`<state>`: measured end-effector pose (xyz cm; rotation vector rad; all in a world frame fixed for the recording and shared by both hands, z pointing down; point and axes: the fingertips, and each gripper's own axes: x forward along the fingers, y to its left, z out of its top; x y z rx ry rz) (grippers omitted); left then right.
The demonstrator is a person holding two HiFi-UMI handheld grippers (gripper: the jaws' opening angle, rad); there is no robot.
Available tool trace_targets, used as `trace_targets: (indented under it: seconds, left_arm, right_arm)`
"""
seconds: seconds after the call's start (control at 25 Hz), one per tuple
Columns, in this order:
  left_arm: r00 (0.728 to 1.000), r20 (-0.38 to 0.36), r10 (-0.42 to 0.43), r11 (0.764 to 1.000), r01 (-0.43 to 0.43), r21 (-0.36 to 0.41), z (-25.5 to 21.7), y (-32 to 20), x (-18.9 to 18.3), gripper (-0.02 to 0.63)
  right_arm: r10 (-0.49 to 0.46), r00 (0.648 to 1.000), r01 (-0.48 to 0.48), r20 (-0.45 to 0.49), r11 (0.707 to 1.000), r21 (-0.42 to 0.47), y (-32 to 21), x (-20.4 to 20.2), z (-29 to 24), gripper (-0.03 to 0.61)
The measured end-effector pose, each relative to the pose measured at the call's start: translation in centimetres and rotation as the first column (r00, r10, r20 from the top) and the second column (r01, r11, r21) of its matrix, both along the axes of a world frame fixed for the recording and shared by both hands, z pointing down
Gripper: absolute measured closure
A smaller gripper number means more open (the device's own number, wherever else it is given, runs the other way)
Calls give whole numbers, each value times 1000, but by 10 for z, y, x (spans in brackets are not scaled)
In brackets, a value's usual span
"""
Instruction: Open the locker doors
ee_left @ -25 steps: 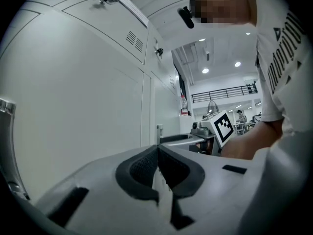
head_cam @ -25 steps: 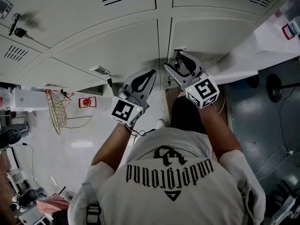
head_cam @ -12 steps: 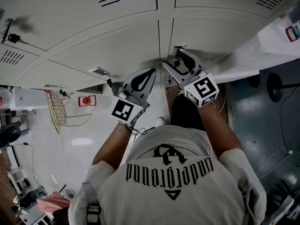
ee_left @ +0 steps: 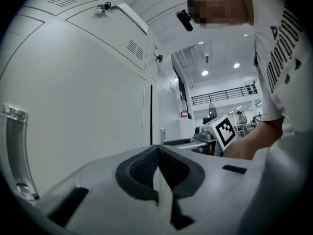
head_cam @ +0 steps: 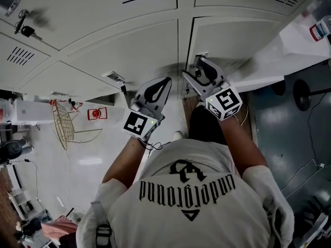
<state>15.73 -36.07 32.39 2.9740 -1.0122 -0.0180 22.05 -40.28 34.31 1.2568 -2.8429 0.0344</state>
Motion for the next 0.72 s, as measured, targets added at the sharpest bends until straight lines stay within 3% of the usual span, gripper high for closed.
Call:
trace_targets:
  seconds: [0.4,0.72]
  left_arm:
    - [997,3,73,997,-73,-2,2,33,9,607]
    - [985,4,170,985,-170,5,6,59,42,607]
  right_arm:
    - [107,994,-107,3,994,9,52,20,-1,350]
    - [207,978,-206,-7,978,18,100,56,0,370]
